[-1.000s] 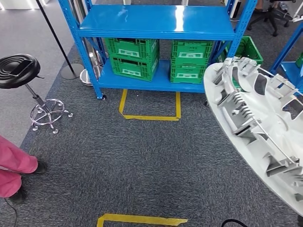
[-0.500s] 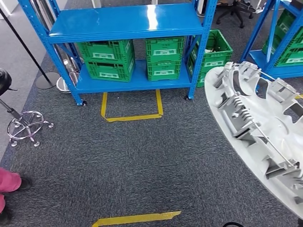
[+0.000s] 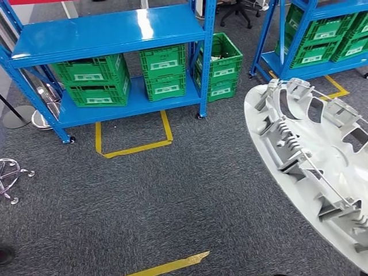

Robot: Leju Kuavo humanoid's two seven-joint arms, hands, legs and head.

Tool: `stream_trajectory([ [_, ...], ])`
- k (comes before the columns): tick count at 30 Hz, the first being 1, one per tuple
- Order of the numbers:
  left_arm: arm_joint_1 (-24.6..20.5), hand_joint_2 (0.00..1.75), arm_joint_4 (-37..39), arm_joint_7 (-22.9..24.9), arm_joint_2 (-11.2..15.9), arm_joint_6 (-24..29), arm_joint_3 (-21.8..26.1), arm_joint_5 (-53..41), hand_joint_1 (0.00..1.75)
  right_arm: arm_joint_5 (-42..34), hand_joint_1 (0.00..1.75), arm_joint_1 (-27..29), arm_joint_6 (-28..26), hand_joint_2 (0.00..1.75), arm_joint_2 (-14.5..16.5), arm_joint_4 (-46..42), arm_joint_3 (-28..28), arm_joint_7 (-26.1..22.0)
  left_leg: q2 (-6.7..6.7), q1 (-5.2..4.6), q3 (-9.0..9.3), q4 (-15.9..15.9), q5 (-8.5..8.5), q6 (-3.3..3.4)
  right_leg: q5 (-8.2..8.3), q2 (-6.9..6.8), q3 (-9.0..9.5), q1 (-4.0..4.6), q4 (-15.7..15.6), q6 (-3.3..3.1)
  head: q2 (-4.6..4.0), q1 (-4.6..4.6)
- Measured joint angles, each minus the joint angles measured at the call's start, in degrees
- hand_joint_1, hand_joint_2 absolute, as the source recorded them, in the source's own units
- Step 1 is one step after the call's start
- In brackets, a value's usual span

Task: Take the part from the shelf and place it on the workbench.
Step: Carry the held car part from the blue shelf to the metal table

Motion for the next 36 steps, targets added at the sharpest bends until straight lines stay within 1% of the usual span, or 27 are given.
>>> stream_trajectory([
  [1,0.0,0.0,0.0,0.0,-0.1,0.0,0.3,0.0,0.0,0.0,1.75,0.1,0.0,1.75,0.0,-0.1,0.0,0.0,0.6,0.09,0.02,-0.3,0.25,0.28,-0.21,-0.54,-0.42,0.02,0.3,0.27,0.0,0.08],
  [2,0.0,0.0,0.0,0.0,-0.2,0.1,0.5,0.0,0.0,0.0,1.75,0.2,0.0,1.75,0.0,-0.2,0.0,0.0,1.25,0.2,0.03,-0.6,0.51,0.62,-1.01,-1.7,-1.18,0.08,1.4,0.51,0.0,0.25],
  [4,0.1,0.0,0.0,-0.2,-0.3,0.1,0.9,0.0,0.0,0.0,1.75,0.2,0.0,1.75,0.0,-0.4,0.0,0.0,2.68,0.26,-0.06,-0.9,0.8,1.06,-4.34,-4.87,-4.05,0.13,7.2,0.92,0.0,0.58],
  [6,0.4,0.0,0.1,-0.3,-0.4,0.1,1.2,0.1,0.0,0.0,1.75,0.1,0.0,1.75,0.0,-0.4,0.0,0.0,4.22,0.2,-0.19,-0.8,0.8,1.14,-7.42,-6.09,-7.27,-0.04,14.5,1.39,0.0,0.67],
  [7,0.5,0.0,0.1,-0.4,-0.4,0.1,1.3,0.2,0.0,0.0,1.75,0.2,0.0,1.75,0.0,-0.4,0.0,0.0,4.99,0.18,-0.21,-0.8,0.78,1.12,-7.67,-6.27,-7.84,-0.13,16.1,1.58,0.0,0.67],
  [8,0.5,0.0,0.1,-0.5,-0.5,0.1,1.4,0.3,0.0,0.0,1.75,0.2,0.0,1.75,0.0,-0.4,-0.1,0.0,5.72,0.18,-0.21,-0.8,0.75,1.07,-6.85,-6.48,-7.24,-0.2,15.3,1.7,0.0,0.67],
  [9,0.5,0.0,0.1,-0.7,-0.6,0.1,1.4,0.3,0.0,0.0,1.75,0.2,0.0,1.75,0.0,-0.4,-0.1,0.0,6.38,0.19,-0.15,-0.7,0.67,0.96,-5.21,-6.92,-5.41,-0.26,12.3,1.74,0.0,0.68],
  [11,0.5,0.0,0.1,-1.2,-0.7,0.1,1.4,0.3,0.0,0.0,1.75,0.2,0.0,1.75,0.0,-0.4,-0.1,0.0,7.42,0.02,0.0,-0.6,0.36,0.49,-2.44,-9.09,-0.49,-0.15,3.9,1.54,0.0,0.7],
  [12,0.5,0.0,0.1,-1.4,-0.8,0.0,1.4,0.2,0.0,0.0,1.75,0.2,0.0,1.75,0.0,-0.5,-0.1,0.0,7.82,-0.14,0.07,-0.5,0.21,0.19,-1.84,-9.87,1.18,-0.05,1.2,1.23,0.0,0.63],
  [13,0.5,0.0,0.1,-1.6,-0.8,0.0,1.4,0.1,0.0,0.0,1.75,0.2,0.0,1.75,0.0,-0.5,-0.1,0.0,8.17,-0.3,0.15,-0.4,0.12,-0.09,-1.81,-10.3,1.94,0.08,-0.1,0.89,0.0,0.57],
  [15,0.4,0.0,0.1,-1.7,-0.8,0.0,1.4,0.0,0.0,0.0,1.75,0.3,0.0,1.75,0.0,-0.5,-0.1,0.0,8.98,-0.4,0.32,-0.4,0.08,-0.57,-1.74,-9.35,1.82,0.2,-0.2,0.11,0.0,0.46],
  [16,0.4,0.0,0.1,-1.8,-0.8,-0.1,1.4,0.0,0.0,0.0,1.75,0.3,0.0,1.75,0.0,-0.5,-0.1,0.0,8.9,-0.31,0.36,-0.2,-0.19,-0.87,-1.59,-8.86,1.71,0.14,-0.3,-0.25,0.0,0.45],
  [17,0.4,0.0,0.1,-1.9,-0.8,-0.1,1.4,0.0,0.0,0.0,1.75,0.3,0.0,1.75,0.1,-0.5,-0.1,0.0,8.12,-0.19,0.09,0.5,-0.98,-1.17,-1.43,-8.33,1.62,0.05,-0.4,-0.61,0.0,0.38],
  [19,0.5,0.0,0.1,-2.4,-0.8,-0.3,1.4,-0.1,0.0,0.0,1.75,0.3,0.0,1.75,0.2,-0.5,-0.1,0.0,5.37,0.05,-2.14,5.9,-4.5,-1.65,-1.11,-7.3,1.45,-0.12,-0.5,-1.18,0.0,0.22],
  [20,0.5,0.0,0.1,-2.7,-0.8,-0.3,1.4,-0.1,0.0,0.0,1.75,0.3,0.0,1.75,0.2,-0.5,0.0,0.0,4.28,0.1,-4.02,10.2,-6.61,-1.74,-1.04,-6.71,1.33,-0.1,-0.5,-1.33,0.0,0.16],
  [21,0.6,0.0,0.1,-2.9,-0.8,-0.4,1.4,-0.2,0.0,0.0,1.75,0.2,0.0,1.75,0.3,-0.5,0.0,0.0,3.76,0.12,-5.79,14.1,-8.14,-1.77,-0.98,-6.06,1.24,-0.05,-0.4,-1.43,0.0,0.16],
  [22,0.7,0.0,0.1,-3.1,-0.8,-0.4,1.4,-0.3,0.0,0.0,1.75,0.2,0.0,1.75,0.3,-0.5,0.0,0.0,3.57,0.11,-6.92,16.5,-8.57,-1.73,-0.95,-5.36,1.21,-0.01,-0.4,-1.48,0.0,0.17],
  [23,0.7,0.0,0.1,-3.4,-0.8,-0.5,1.4,-0.4,0.0,0.0,1.75,0.2,0.0,1.75,0.3,-0.5,0.0,0.0,3.45,0.1,-7.1,16.7,-7.79,-1.63,-0.92,-4.63,1.21,0.02,-0.4,-1.5,0.0,0.16],
  [24,0.8,0.0,0.1,-3.6,-0.8,-0.6,1.4,-0.5,0.0,0.0,1.75,0.2,0.0,1.75,0.3,-0.5,0.0,0.0,3.21,0.11,-6.21,14.5,-5.91,-1.46,-0.91,-3.89,1.27,0.03,-0.4,-1.49,0.0,0.17],
  [25,0.8,0.0,0.1,-3.7,-0.8,-0.8,1.4,-0.6,0.0,0.0,1.75,0.2,0.0,1.75,0.3,-0.5,0.0,0.0,2.44,0.12,-4.57,10.6,-3.45,-1.2,-0.9,-3.17,1.34,0.03,-0.3,-1.46,0.0,0.16],
  [27,0.7,0.0,0.2,-4.0,-0.8,-1.1,1.4,-0.6,0.0,0.0,1.75,0.1,0.0,1.75,0.3,-0.5,0.0,0.0,-0.18,0.25,-1.5,3.2,-0.22,-0.63,-0.82,-1.87,1.21,0.09,-0.1,-1.18,0.0,0.2],
  [28,0.7,0.0,0.3,-4.2,-0.8,-1.3,1.4,-0.6,0.0,-0.1,1.75,0.0,0.0,1.75,0.3,-0.5,0.0,0.0,-1.15,0.27,-0.72,1.2,0.27,-0.46,-0.71,-1.29,0.96,0.06,0.0,-0.89,0.0,0.21],
  [29,0.6,0.0,0.3,-4.3,-0.9,-1.4,1.4,-0.6,0.0,-0.1,1.75,-0.1,0.0,1.75,0.3,-0.5,0.0,0.0,-1.47,0.25,-0.52,0.5,0.09,-0.37,-0.56,-0.73,0.64,-0.03,0.0,-0.53,0.0,0.2],
  [31,0.6,0.0,0.4,-4.5,-1.0,-1.4,1.4,-0.6,0.0,-0.1,1.75,0.0,0.0,1.75,0.3,-0.5,0.0,0.0,-0.42,0.24,-0.43,-0.1,0.27,-0.11,-0.3,0.0,0.01,-0.26,0.0,0.21,0.0,0.17],
  [33,0.6,0.0,0.4,-4.6,-1.0,-1.6,1.4,-0.7,0.0,-0.1,1.75,0.0,0.0,1.75,0.3,-0.5,0.0,0.0,0.97,0.4,-0.28,-0.8,0.74,0.42,-1.67,-2.17,-1.4,-0.14,2.0,0.76,0.0,0.37],
  [35,0.7,0.0,0.4,-4.6,-1.1,-1.7,1.3,-0.8,0.0,-0.1,1.75,-0.1,0.0,1.75,0.3,-0.5,0.0,0.0,2.54,0.39,-0.27,-1.0,0.9,0.73,-5.27,-5.32,-4.63,-0.02,8.6,1.22,0.0,0.61],
  [36,0.7,0.0,0.4,-4.7,-1.0,-1.8,1.3,-0.8,0.0,-0.1,1.75,-0.1,0.0,1.75,0.3,-0.5,0.0,0.0,3.35,0.32,-0.32,-1.0,0.88,0.78,-6.99,-5.97,-6.46,-0.07,12.5,1.44,0.0,0.65],
])
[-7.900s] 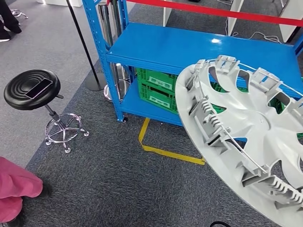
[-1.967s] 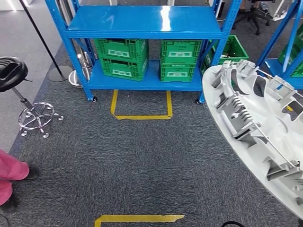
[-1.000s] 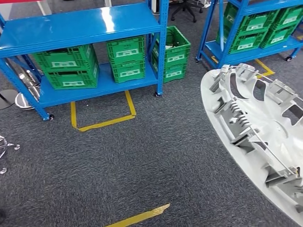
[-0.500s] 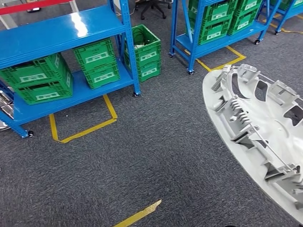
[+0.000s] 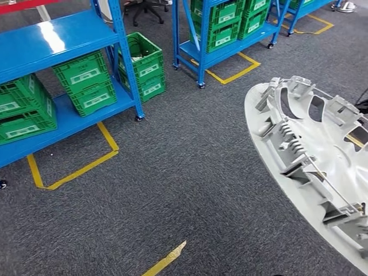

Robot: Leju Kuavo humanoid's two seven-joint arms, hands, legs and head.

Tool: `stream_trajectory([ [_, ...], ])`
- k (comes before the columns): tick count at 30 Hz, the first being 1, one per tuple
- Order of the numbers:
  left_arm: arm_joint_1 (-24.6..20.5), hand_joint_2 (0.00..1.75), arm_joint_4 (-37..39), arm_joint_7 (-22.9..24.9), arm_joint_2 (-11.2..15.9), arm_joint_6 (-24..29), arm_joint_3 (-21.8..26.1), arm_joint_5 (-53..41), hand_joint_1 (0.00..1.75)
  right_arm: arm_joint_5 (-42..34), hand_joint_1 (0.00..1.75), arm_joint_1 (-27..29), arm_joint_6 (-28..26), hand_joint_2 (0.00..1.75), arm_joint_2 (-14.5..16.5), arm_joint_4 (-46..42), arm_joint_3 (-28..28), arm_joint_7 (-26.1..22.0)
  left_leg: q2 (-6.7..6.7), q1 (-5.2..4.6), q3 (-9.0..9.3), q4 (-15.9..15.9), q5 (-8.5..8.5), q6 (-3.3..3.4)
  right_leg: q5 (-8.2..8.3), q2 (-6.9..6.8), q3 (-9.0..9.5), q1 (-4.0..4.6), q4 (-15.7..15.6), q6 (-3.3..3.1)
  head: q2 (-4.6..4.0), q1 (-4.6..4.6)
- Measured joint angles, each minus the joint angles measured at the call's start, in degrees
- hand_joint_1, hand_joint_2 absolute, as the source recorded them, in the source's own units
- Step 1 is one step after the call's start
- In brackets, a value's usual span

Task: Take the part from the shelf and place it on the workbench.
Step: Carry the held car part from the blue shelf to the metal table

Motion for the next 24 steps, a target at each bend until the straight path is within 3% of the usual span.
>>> stream_trajectory([
  [1,0.1,0.0,0.0,0.0,0.0,0.0,0.0,0.0,0.0,0.0,1.75,0.0,0.0,1.75,0.0,0.0,0.0,0.0,0.82,-0.05,-0.02,0.0,-0.03,0.02,-0.91,-0.26,-1.26,-0.04,2.8,0.16,0.0,-0.02],
  [2,0.1,0.0,0.1,0.0,0.0,-0.1,0.0,0.0,0.0,0.0,1.75,0.0,0.0,1.75,0.0,0.0,0.0,0.0,1.58,-0.07,-0.02,0.0,-0.07,0.02,-0.75,-0.41,-1.5,-0.08,3.7,0.25,0.0,-0.02],
  [3,0.0,0.0,0.1,0.0,0.1,-0.1,0.0,0.0,0.0,0.1,1.75,0.0,0.0,1.75,0.0,0.0,0.0,0.0,2.28,-0.08,0.02,0.1,-0.13,-0.04,0.47,-0.64,-0.42,-0.09,2.0,0.26,0.0,-0.02],
  [5,-0.1,0.0,0.1,0.1,0.1,-0.2,-0.1,0.0,0.0,0.3,1.75,0.0,0.0,1.75,0.0,0.0,0.0,0.0,3.41,-0.16,0.23,0.2,-0.38,-0.37,3.68,-2.38,4.19,0.0,-5.9,0.13,0.0,0.0],
  [7,-0.1,0.0,0.1,0.3,0.2,-0.2,-0.1,0.0,0.0,0.7,1.75,0.0,0.0,1.75,0.0,0.0,0.2,0.0,4.21,-0.51,0.38,0.4,-0.73,-0.91,5.03,-4.09,7.67,0.22,-11.8,-0.54,0.0,-0.08],
  [8,-0.2,0.0,0.1,0.5,0.2,-0.1,-0.1,0.0,0.0,0.9,1.75,0.0,0.0,1.75,0.0,0.0,0.3,0.0,4.57,-0.68,0.45,0.5,-0.82,-1.15,4.95,-4.43,8.17,0.37,-12.6,-0.93,0.0,-0.14],
  [10,-0.3,0.0,0.1,0.8,0.4,0.0,-0.2,0.0,0.0,1.2,1.75,0.1,0.0,1.75,0.0,-0.2,0.4,0.0,5.12,-0.68,0.54,0.6,-0.99,-1.59,5.21,-3.27,8.08,0.4,-12.6,-1.68,0.0,-0.23],
  [12,-0.3,0.0,0.1,0.9,0.4,0.1,-0.2,0.0,0.0,1.3,1.75,0.1,0.0,1.75,0.0,-0.4,0.5,0.0,3.64,-0.47,0.0,2.2,-2.49,-2.13,5.49,-2.3,7.95,0.23,-12.7,-2.33,0.0,-0.29],
  [14,-0.3,0.0,0.1,1.0,0.4,0.2,-0.3,0.0,0.0,1.3,1.75,0.0,0.0,1.75,0.0,-0.6,0.7,0.0,1.19,-0.34,-2.61,8.5,-6.15,-2.43,5.67,-1.29,7.83,0.18,-12.8,-2.87,0.0,-0.38],
  [15,-0.3,0.0,0.1,1.0,0.4,0.2,-0.3,0.0,0.0,1.3,1.75,0.0,0.0,1.75,0.0,-0.6,0.8,0.0,0.59,-0.33,-4.46,12.6,-7.96,-2.43,5.72,-0.66,7.76,0.25,-12.8,-3.04,0.0,-0.39],
  [16,-0.3,0.0,0.1,1.0,0.4,0.3,-0.4,-0.1,0.0,1.4,1.75,0.0,0.0,1.75,0.0,-0.6,0.9,0.0,0.33,-0.33,-6.01,15.9,-9.05,-2.38,5.76,0.03,7.71,0.34,-12.8,-3.13,0.0,-0.38],
  [17,-0.2,0.0,0.1,1.1,0.4,0.3,-0.4,-0.1,0.0,1.5,1.75,0.0,0.0,1.75,0.0,-0.6,0.9,0.0,0.23,-0.34,-6.82,17.5,-9.05,-2.26,5.79,0.75,7.7,0.43,-12.8,-3.19,0.0,-0.38],
  [18,-0.2,0.0,0.1,1.1,0.4,0.3,-0.5,-0.2,0.0,1.7,1.75,0.0,0.0,1.75,0.0,-0.6,1.0,0.0,0.12,-0.35,-6.66,16.9,-7.89,-2.08,5.81,1.5,7.72,0.5,-12.8,-3.21,0.0,-0.38],
  [19,-0.2,0.0,0.1,1.1,0.5,0.2,-0.6,-0.3,0.0,1.8,1.75,0.0,0.0,1.75,0.0,-0.6,1.0,0.0,-0.15,-0.37,-5.59,14.3,-5.88,-1.82,5.83,2.24,7.78,0.55,-12.7,-3.2,0.0,-0.38],
  [21,-0.2,0.0,0.1,1.1,0.6,-0.2,-0.7,-0.4,0.0,2.0,1.75,0.0,0.0,1.75,0.0,-0.6,1.1,0.0,-2.26,-0.34,-2.53,6.8,-1.77,-1.19,5.88,3.59,7.75,0.66,-12.6,-3.05,0.0,-0.36],
  [23,-0.3,0.0,0.2,1.1,0.7,-0.5,-1.0,-0.5,0.0,2.1,1.75,-0.1,0.0,1.75,0.0,-0.7,1.2,0.0,-4.01,-0.34,-0.74,2.2,-0.61,-0.88,6.07,4.71,7.23,0.64,-12.3,-2.59,0.0,-0.34],
  [24,-0.4,0.0,0.2,1.1,0.7,-0.6,-1.2,-0.5,0.0,2.1,1.75,-0.1,0.0,1.75,0.0,-0.8,1.3,0.0,-3.98,-0.39,-0.56,1.6,-0.84,-0.82,6.23,5.24,6.93,0.59,-12.3,-2.25,0.0,-0.36],
])
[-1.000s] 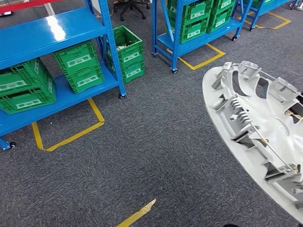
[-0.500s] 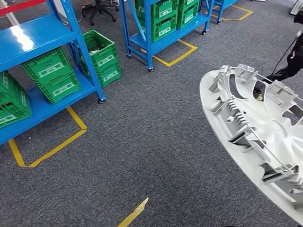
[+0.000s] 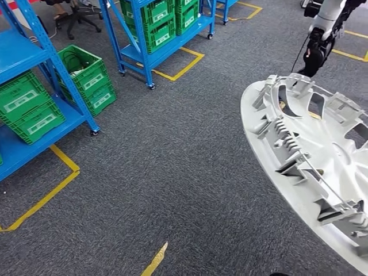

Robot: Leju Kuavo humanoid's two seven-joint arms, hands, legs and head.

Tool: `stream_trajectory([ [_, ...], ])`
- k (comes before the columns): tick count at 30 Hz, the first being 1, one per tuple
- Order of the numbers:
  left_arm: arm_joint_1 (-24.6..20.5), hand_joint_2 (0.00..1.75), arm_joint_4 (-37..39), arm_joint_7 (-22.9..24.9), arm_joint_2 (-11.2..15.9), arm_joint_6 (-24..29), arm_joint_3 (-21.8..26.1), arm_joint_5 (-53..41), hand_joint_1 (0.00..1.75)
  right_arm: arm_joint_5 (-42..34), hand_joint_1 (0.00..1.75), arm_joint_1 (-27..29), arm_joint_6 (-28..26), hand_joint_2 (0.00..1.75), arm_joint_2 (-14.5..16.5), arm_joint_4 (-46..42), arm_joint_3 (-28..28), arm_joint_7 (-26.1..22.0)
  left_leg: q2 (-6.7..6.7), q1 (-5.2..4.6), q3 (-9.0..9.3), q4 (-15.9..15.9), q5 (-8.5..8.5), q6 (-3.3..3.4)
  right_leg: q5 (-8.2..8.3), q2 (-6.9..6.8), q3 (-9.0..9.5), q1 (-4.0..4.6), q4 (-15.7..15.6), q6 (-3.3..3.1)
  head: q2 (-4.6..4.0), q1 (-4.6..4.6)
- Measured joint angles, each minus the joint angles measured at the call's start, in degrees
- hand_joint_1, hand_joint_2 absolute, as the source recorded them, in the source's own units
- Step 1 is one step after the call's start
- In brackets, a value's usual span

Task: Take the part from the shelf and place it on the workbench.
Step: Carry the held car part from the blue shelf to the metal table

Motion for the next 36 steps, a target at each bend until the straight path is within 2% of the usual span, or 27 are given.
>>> stream_trajectory([
  [1,-0.1,0.0,0.0,0.0,0.0,0.0,-0.1,0.0,0.0,0.0,1.75,0.0,0.0,1.75,0.0,-0.1,0.0,0.0,0.48,-0.01,0.08,-0.3,-0.04,0.1,0.17,0.47,-0.33,-0.11,-0.1,0.35,0.0,0.02],
  [2,-0.1,0.0,0.0,0.0,0.0,0.0,-0.2,-0.1,0.0,0.0,1.75,0.1,0.0,1.75,0.0,-0.1,0.0,0.0,1.05,0.04,0.13,-0.6,0.17,0.31,0.04,0.18,-0.68,-0.15,0.1,0.62,0.0,0.03],
  [3,-0.1,0.0,0.0,0.1,0.0,0.0,-0.3,-0.1,0.0,0.0,1.75,0.1,0.0,1.75,0.0,-0.2,0.1,0.0,1.67,0.12,0.23,-0.9,0.38,0.56,-0.63,-0.81,-1.3,-0.11,1.0,0.89,0.0,0.13],
  [4,-0.1,0.0,0.0,0.1,0.0,0.0,-0.4,-0.2,0.0,0.1,1.75,0.1,0.0,1.75,0.0,-0.2,0.1,0.0,2.34,0.2,0.3,-1.2,0.56,0.8,-1.91,-2.19,-2.37,-0.05,3.0,1.14,0.0,0.26],
  [5,-0.1,0.0,0.0,0.1,0.0,0.0,-0.4,-0.2,0.0,0.1,1.75,0.1,0.0,1.75,0.0,-0.2,0.1,0.0,3.03,0.17,0.33,-1.3,0.63,0.95,-3.68,-3.79,-3.87,-0.06,6.1,1.37,0.0,0.34],
  [6,-0.1,0.0,0.0,0.1,0.1,0.0,-0.4,-0.3,0.0,0.1,1.75,0.1,0.0,1.75,0.0,-0.2,0.1,0.0,3.72,0.11,0.3,-1.3,0.63,1.05,-5.55,-4.81,-5.68,-0.1,9.9,1.66,0.0,0.44],
  [7,-0.1,0.0,0.0,0.2,0.1,0.1,-0.5,-0.4,0.0,0.1,1.75,0.1,0.0,1.75,0.0,-0.2,0.1,0.0,4.48,0.06,0.27,-1.3,0.61,1.09,-6.9,-5.24,-7.3,-0.19,13.4,1.9,0.0,0.44],
  [8,-0.1,0.0,0.0,0.3,0.1,0.1,-0.6,-0.5,0.0,0.1,1.75,0.1,0.0,1.75,0.0,-0.2,0.1,0.0,5.24,0.03,0.26,-1.3,0.57,1.09,-7.33,-5.47,-8.21,-0.31,15.5,2.09,0.0,0.43],
  [9,-0.1,0.0,0.0,0.5,0.2,0.2,-0.7,-0.6,0.0,0.1,1.75,0.1,0.0,1.75,0.0,-0.2,0.1,0.0,5.98,0.02,0.27,-1.3,0.53,1.05,-6.71,-5.66,-8.01,-0.41,15.4,2.22,0.0,0.43],
  [10,-0.2,0.0,0.0,0.6,0.2,0.2,-0.8,-0.6,0.0,0.1,1.75,0.1,0.0,1.75,0.0,-0.2,0.1,0.0,6.63,0.02,0.34,-1.3,0.45,0.95,-5.2,-6.05,-6.59,-0.5,13.0,2.28,0.0,0.43],
  [12,-0.4,0.0,0.0,0.8,0.2,0.2,-0.9,-0.7,0.0,0.1,1.75,0.1,0.0,1.75,0.0,-0.2,0.1,0.0,7.71,-0.11,0.58,-1.2,0.14,0.52,-2.13,-8.08,-1.89,-0.4,5.0,2.16,0.0,0.45],
  [13,-0.4,0.0,0.0,0.9,0.2,0.1,-1.0,-0.7,0.0,0.1,1.75,0.1,0.0,1.75,0.0,-0.2,0.1,0.0,8.16,-0.24,0.68,-1.1,-0.02,0.23,-1.38,-8.91,-0.1,-0.27,1.9,1.85,0.0,0.39],
  [14,-0.5,0.0,0.0,0.9,0.3,0.1,-1.1,-0.7,0.0,0.2,1.75,0.1,0.0,1.75,0.0,-0.2,0.2,0.0,8.6,-0.38,0.78,-1.0,-0.17,-0.04,-1.18,-9.39,0.89,-0.13,0.3,1.48,0.0,0.36],
  [16,-0.6,0.0,0.0,1.1,0.3,0.1,-1.3,-0.8,0.0,0.2,1.75,0.1,0.0,1.75,0.0,-0.2,0.2,0.0,9.52,-0.47,0.96,-0.9,-0.28,-0.51,-1.22,-8.61,0.95,0.02,-0.2,0.61,0.0,0.3],
  [17,-0.7,0.0,0.0,1.1,0.3,0.0,-1.3,-0.8,0.0,0.2,1.75,0.1,0.0,1.75,0.0,-0.2,0.2,0.0,9.57,-0.38,1.03,-0.8,-0.51,-0.78,-1.1,-8.1,0.9,-0.03,-0.2,0.27,0.0,0.32],
  [19,-0.9,0.0,0.0,1.3,0.3,0.0,-1.5,-0.7,0.0,0.2,1.75,0.1,0.0,1.75,0.0,-0.3,0.2,0.0,7.68,-0.14,0.11,1.7,-2.54,-1.33,-0.83,-7.07,0.87,-0.22,-0.5,-0.46,0.0,0.12],
  [21,-0.8,0.0,0.0,1.8,0.4,0.0,-1.7,-0.7,0.0,0.2,1.75,0.0,0.0,1.75,0.0,-0.4,0.3,0.0,5.05,0.02,-2.91,8.7,-6.38,-1.6,-0.71,-6.0,0.83,-0.23,-0.5,-0.97,0.0,-0.13],
  [22,-0.8,0.0,0.0,2.1,0.4,0.0,-1.8,-0.6,0.0,0.2,1.75,0.0,0.0,1.75,0.0,-0.4,0.3,0.0,4.5,0.04,-4.68,12.6,-7.93,-1.62,-0.69,-5.37,0.81,-0.15,-0.5,-1.09,0.0,-0.15],
  [23,-0.8,0.0,0.0,2.5,0.4,0.1,-1.8,-0.6,0.0,0.3,1.75,0.0,0.0,1.75,0.0,-0.4,0.3,0.0,4.26,0.04,-5.94,15.2,-8.51,-1.58,-0.68,-4.68,0.84,-0.06,-0.5,-1.15,0.0,-0.14],
  [24,-0.7,0.0,0.0,2.8,0.4,0.2,-1.8,-0.5,0.0,0.3,1.75,0.0,0.0,1.75,0.0,-0.4,0.3,0.0,4.13,0.03,-6.35,15.7,-7.91,-1.45,-0.67,-3.94,0.89,0.03,-0.5,-1.17,0.0,-0.14],
  [25,-0.7,0.0,0.0,3.1,0.5,0.2,-1.9,-0.5,0.0,0.3,1.75,0.0,0.0,1.75,0.0,-0.4,0.3,0.0,3.9,0.0,-5.71,14.0,-6.19,-1.23,-0.67,-3.18,0.99,0.09,-0.5,-1.18,0.0,-0.13],
  [26,-0.8,0.0,0.0,3.4,0.5,0.2,-1.9,-0.5,0.0,0.3,1.75,0.0,0.0,1.75,0.0,-0.4,0.4,0.0,3.33,-0.03,-4.25,10.4,-3.77,-0.92,-0.67,-2.44,1.13,0.12,-0.5,-1.17,0.0,-0.13],
  [28,-0.8,0.0,0.0,3.8,0.6,0.1,-1.9,-0.4,0.0,0.4,1.75,0.0,0.0,1.75,-0.1,-0.4,0.5,0.0,0.97,-0.05,-1.18,3.1,-0.27,-0.27,-0.66,-1.15,1.2,0.17,-0.4,-1.03,0.0,-0.1],
  [30,-0.9,0.0,0.0,4.1,0.7,0.1,-1.9,-0.3,0.0,0.6,1.75,-0.1,0.0,1.75,-0.1,-0.4,0.7,0.0,-0.34,-0.11,0.0,0.0,0.21,0.02,-0.46,-0.09,0.73,0.04,-0.2,-0.52,0.0,-0.15],
  [32,-1.1,0.0,0.0,4.3,0.7,0.1,-2.0,-0.2,0.0,0.9,1.75,0.0,0.0,1.75,-0.1,-0.4,1.0,0.0,0.62,-0.06,0.18,-0.9,0.31,0.28,-0.22,0.67,0.09,-0.16,-0.3,0.17,0.0,-0.22],
  [34,-1.1,0.0,0.0,4.5,0.7,0.1,-2.0,-0.1,0.0,1.2,1.75,0.0,0.0,1.75,-0.1,-0.4,1.3,0.0,1.9,0.13,0.46,-1.8,0.83,0.77,-1.43,-1.15,-1.1,-0.04,1.3,0.71,0.0,-0.01],
  [36,-1.1,0.0,0.0,4.7,0.7,0.1,-2.0,-0.1,0.0,1.4,1.75,-0.1,0.0,1.75,-0.2,-0.3,1.6,0.0,3.3,0.11,0.57,-2.3,1.04,1.08,-4.73,-4.12,-4.06,-0.01,7.3,1.2,0.0,0.22],
])
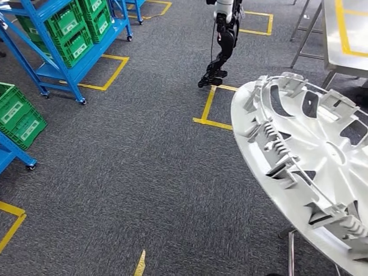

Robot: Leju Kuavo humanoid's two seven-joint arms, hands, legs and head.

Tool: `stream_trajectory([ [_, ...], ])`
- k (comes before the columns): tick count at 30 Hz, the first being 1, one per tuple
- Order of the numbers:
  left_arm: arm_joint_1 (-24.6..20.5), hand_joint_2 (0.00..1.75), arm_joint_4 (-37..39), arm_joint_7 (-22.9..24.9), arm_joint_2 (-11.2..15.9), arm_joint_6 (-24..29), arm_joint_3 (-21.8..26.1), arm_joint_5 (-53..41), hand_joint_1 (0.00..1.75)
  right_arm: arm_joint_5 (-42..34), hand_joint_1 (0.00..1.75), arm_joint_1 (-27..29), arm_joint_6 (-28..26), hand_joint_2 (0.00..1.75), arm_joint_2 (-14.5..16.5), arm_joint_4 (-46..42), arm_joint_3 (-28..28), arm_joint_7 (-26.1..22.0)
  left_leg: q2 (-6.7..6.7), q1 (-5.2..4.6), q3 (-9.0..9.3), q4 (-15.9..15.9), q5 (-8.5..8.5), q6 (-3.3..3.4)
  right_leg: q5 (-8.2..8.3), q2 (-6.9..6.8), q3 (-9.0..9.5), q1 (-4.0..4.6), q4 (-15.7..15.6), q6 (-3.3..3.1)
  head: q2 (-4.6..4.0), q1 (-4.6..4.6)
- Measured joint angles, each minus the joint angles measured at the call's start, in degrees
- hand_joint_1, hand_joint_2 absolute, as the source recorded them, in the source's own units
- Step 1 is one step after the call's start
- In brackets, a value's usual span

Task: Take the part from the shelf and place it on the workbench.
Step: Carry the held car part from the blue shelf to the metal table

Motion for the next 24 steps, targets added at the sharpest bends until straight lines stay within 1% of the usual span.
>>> stream_trajectory([
  [1,0.1,0.0,0.0,0.1,0.0,0.0,0.0,0.0,0.0,0.0,1.75,0.0,0.0,1.75,0.0,0.0,0.1,0.0,0.78,-0.04,-0.03,0.0,-0.02,0.06,-1.64,-0.76,-1.85,-0.13,3.9,0.28,0.0,0.05],
  [2,0.1,0.0,0.0,0.2,0.0,0.1,0.0,0.0,0.0,-0.1,1.75,0.0,0.0,1.75,0.0,0.0,0.1,0.0,1.57,-0.08,-0.03,0.0,-0.07,0.07,-2.55,-1.14,-3.24,-0.32,6.8,0.55,0.0,0.04],
  [3,0.1,0.0,0.0,0.3,0.0,0.1,-0.1,0.0,0.0,-0.1,1.75,0.0,0.0,1.75,0.0,0.1,0.1,0.0,2.3,-0.08,-0.01,0.1,-0.14,0.04,-2.47,-1.39,-3.75,-0.5,8.0,0.8,0.0,0.05],
  [4,0.1,0.0,0.0,0.3,0.1,0.1,-0.1,-0.1,0.0,-0.2,1.75,0.0,0.0,1.75,0.0,0.1,0.1,0.0,2.97,-0.07,0.04,0.1,-0.22,-0.06,-1.32,-1.68,-3.04,-0.68,6.7,0.99,0.0,0.05],
  [5,0.1,0.0,0.0,0.3,0.0,0.1,-0.2,-0.2,0.0,-0.4,1.75,0.0,0.0,1.75,0.0,0.1,0.1,0.0,3.56,-0.03,0.14,0.1,-0.34,-0.22,0.51,-2.18,-1.2,-0.84,3.4,1.12,0.0,0.06],
  [6,0.0,0.0,0.0,0.3,0.0,0.1,-0.2,-0.3,0.0,-0.5,1.75,0.0,0.0,1.75,-0.1,0.1,0.1,0.0,4.05,-0.05,0.28,0.2,-0.51,-0.47,2.03,-3.41,1.07,-0.89,-0.8,1.23,0.0,0.08],
  [7,0.0,0.0,0.0,0.3,0.1,0.1,-0.3,-0.3,0.0,-0.5,1.75,0.0,0.0,1.75,-0.1,0.1,0.0,0.0,4.5,-0.18,0.34,0.5,-0.77,-0.79,3.12,-4.56,3.16,-0.86,-4.4,1.09,0.0,0.08],
  [8,0.0,0.0,0.0,0.3,0.1,0.1,-0.3,-0.4,0.0,-0.6,1.75,0.0,0.0,1.75,0.0,0.1,0.0,0.0,4.9,-0.33,0.42,0.7,-0.99,-1.11,3.56,-5.37,4.53,-0.76,-6.8,0.81,0.0,0.02],
  [9,0.0,0.0,0.0,0.3,0.1,0.1,-0.4,-0.4,0.0,-0.6,1.75,0.0,0.0,1.75,0.0,0.1,0.0,0.0,5.29,-0.5,0.49,0.8,-1.15,-1.4,3.47,-5.82,5.08,-0.61,-7.7,0.47,0.0,-0.04],
  [11,-0.1,0.0,0.0,0.4,0.1,0.1,-0.6,-0.4,0.0,-0.6,1.75,0.0,0.0,1.75,0.0,0.1,0.0,0.1,6.07,-0.52,0.6,0.9,-1.36,-1.86,3.53,-4.71,5.0,-0.47,-7.6,-0.35,0.0,-0.14],
  [12,-0.2,0.0,0.0,0.4,0.1,0.0,-0.6,-0.4,0.0,-0.7,1.75,0.0,0.0,1.75,0.0,0.1,0.0,0.1,5.63,-0.38,0.57,1.2,-1.78,-2.16,3.64,-4.18,4.94,-0.52,-7.7,-0.7,0.0,-0.19],
  [13,-0.2,0.0,0.0,0.4,0.1,0.0,-0.7,-0.5,0.0,-0.7,1.75,0.0,0.0,1.75,0.0,0.1,0.0,0.1,4.64,-0.24,0.14,2.5,-2.79,-2.44,3.77,-3.62,4.92,-0.59,-7.8,-1.07,0.0,-0.27],
  [14,-0.2,0.0,0.0,0.4,0.1,-0.1,-0.9,-0.5,0.0,-0.7,1.75,0.0,0.0,1.75,0.0,0.0,0.0,0.1,3.33,-0.11,-0.86,4.9,-4.41,-2.68,3.9,-3.07,4.94,-0.68,-7.9,-1.44,0.0,-0.36],
  [15,-0.2,0.0,0.0,0.4,0.1,-0.2,-1.0,-0.6,0.0,-0.7,1.75,0.0,0.0,1.75,0.0,0.0,0.0,0.1,1.97,-0.03,-2.38,8.6,-6.4,-2.79,3.96,-2.52,4.92,-0.66,-7.9,-1.67,0.0,-0.44],
  [16,-0.2,0.0,0.0,0.4,0.1,-0.2,-1.2,-0.7,0.0,-0.7,1.75,0.0,0.0,1.75,0.0,0.0,0.0,0.1,1.27,0.0,-4.28,12.8,-8.31,-2.8,3.98,-1.88,4.89,-0.59,-7.9,-1.84,0.0,-0.46],
  [17,-0.1,0.0,0.0,0.4,0.0,-0.3,-1.4,-0.9,0.0,-0.7,1.75,0.0,0.0,1.75,0.0,0.0,0.0,0.1,1.0,0.0,-5.94,16.3,-9.52,-2.74,3.99,-1.18,4.89,-0.51,-7.9,-1.92,0.0,-0.45],
  [18,-0.1,0.0,0.0,0.4,0.0,-0.3,-1.5,-1.0,0.0,-0.7,1.75,0.1,0.0,1.75,0.0,0.0,0.0,0.1,0.89,-0.01,-6.9,18.1,-9.6,-2.62,4.0,-0.42,4.92,-0.43,-7.8,-1.95,0.0,-0.45],
  [19,-0.1,0.0,0.0,0.4,0.0,-0.4,-1.7,-1.1,0.0,-0.7,1.75,0.1,0.0,1.75,0.0,-0.1,0.0,0.1,0.76,-0.01,-6.9,17.7,-8.5,-2.42,4.01,0.37,4.99,-0.36,-7.8,-1.96,0.0,-0.44],
  [20,-0.1,0.0,0.0,0.4,0.0,-0.4,-1.8,-1.2,0.0,-0.7,1.75,0.2,0.0,1.75,0.0,-0.1,-0.1,0.1,0.42,-0.02,-5.87,15.0,-6.42,-2.16,4.01,1.16,5.09,-0.32,-7.8,-1.96,0.0,-0.44],
  [21,0.0,0.0,0.0,0.4,0.0,-0.5,-1.9,-1.2,0.0,-0.7,1.75,0.2,0.0,1.75,0.0,-0.2,-0.1,0.1,-0.49,-0.02,-4.24,11.0,-3.96,-1.87,4.01,1.89,5.17,-0.32,-7.8,-1.95,0.0,-0.45],
  [22,0.0,0.0,0.0,0.4,0.1,-0.6,-2.0,-1.2,0.0,-0.7,1.75,0.2,0.0,1.75,0.0,-0.3,-0.1,0.1,-1.92,0.03,-2.65,7.1,-2.13,-1.59,4.0,2.56,5.16,-0.25,-7.7,-1.85,0.0,-0.42],
  [23,0.0,0.0,0.0,0.4,0.1,-0.6,-2.1,-1.2,0.0,-0.6,1.75,0.2,0.0,1.75,0.0,-0.3,-0.1,0.1,-3.14,0.07,-1.42,4.0,-1.09,-1.43,4.03,3.21,4.99,-0.27,-7.6,-1.68,0.0,-0.43],
  [24,-0.1,0.0,0.0,0.4,0.2,-0.7,-2.2,-1.2,0.0,-0.6,1.75,0.2,0.0,1.75,0.0,-0.4,-0.1,0.1,-4.05,0.05,-0.83,2.4,-0.79,-1.34,4.11,3.76,4.72,-0.35,-7.5,-1.41,0.0,-0.41],
])
